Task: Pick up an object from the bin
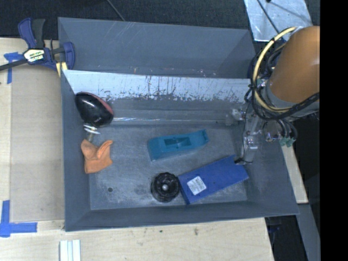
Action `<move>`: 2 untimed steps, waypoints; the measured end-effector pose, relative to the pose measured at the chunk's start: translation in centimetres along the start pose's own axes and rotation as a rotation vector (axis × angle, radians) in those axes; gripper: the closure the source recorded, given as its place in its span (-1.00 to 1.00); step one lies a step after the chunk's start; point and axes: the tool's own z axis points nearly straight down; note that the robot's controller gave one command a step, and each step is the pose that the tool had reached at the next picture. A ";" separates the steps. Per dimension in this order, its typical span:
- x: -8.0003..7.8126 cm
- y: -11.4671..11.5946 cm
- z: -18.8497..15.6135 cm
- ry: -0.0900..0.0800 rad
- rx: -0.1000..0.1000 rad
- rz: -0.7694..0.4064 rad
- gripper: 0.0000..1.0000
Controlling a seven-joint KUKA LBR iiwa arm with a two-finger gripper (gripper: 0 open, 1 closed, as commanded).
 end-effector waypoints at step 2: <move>-1.6 4.4 2.7 -0.010 0.001 0.010 -1.00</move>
Offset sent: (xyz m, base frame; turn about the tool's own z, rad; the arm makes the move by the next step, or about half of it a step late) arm 0.0190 0.0608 -0.0395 0.0078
